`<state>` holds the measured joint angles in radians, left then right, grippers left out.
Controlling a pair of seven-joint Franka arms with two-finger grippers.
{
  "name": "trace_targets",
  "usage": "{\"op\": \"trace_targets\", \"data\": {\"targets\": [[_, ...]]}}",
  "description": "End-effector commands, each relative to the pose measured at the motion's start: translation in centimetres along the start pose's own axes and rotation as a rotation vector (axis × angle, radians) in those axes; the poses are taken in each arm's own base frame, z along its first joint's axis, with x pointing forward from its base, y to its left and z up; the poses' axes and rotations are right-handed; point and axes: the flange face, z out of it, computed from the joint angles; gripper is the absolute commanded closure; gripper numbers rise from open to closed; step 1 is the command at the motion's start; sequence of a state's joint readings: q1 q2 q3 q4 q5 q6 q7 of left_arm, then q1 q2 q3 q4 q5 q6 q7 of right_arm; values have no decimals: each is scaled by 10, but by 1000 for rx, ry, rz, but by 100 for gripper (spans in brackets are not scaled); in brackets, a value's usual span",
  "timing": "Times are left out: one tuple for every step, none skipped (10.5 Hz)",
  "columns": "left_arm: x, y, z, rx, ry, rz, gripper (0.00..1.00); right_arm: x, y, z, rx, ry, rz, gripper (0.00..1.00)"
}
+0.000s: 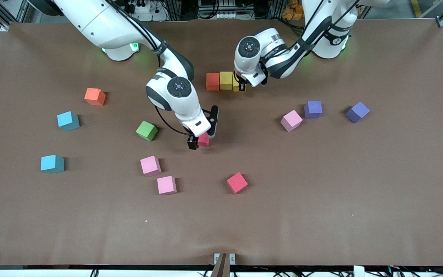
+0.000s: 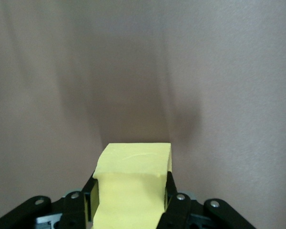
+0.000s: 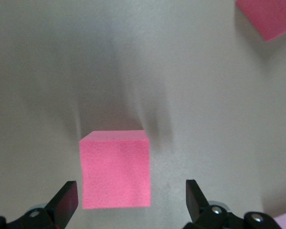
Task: Arrange 11 blocks into digit 3
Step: 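Grasp the red block with the right gripper while the left gripper lowers yellow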
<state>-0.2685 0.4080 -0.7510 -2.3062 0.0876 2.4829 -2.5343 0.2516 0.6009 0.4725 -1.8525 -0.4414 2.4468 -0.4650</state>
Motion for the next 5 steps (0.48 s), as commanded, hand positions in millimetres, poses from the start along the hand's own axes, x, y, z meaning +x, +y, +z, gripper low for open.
{"op": "trace_targets", "data": {"targets": [[-2,-7,4,4,-16,-13,62,5,0,7,0,3,-9,0],[-2,-7,6,7,-15,-13,62,10,-6,5,0,7,-4,0],[-2,-7,6,7,-15,-13,62,13,-9,6,2,8,-6,0],[-2,-7,6,8,-15,-13,60,13,-9,8,5,8,-6,0],[-2,-7,6,9,-14,-13,29,13,-9,10,6,9,-5,0]]}}
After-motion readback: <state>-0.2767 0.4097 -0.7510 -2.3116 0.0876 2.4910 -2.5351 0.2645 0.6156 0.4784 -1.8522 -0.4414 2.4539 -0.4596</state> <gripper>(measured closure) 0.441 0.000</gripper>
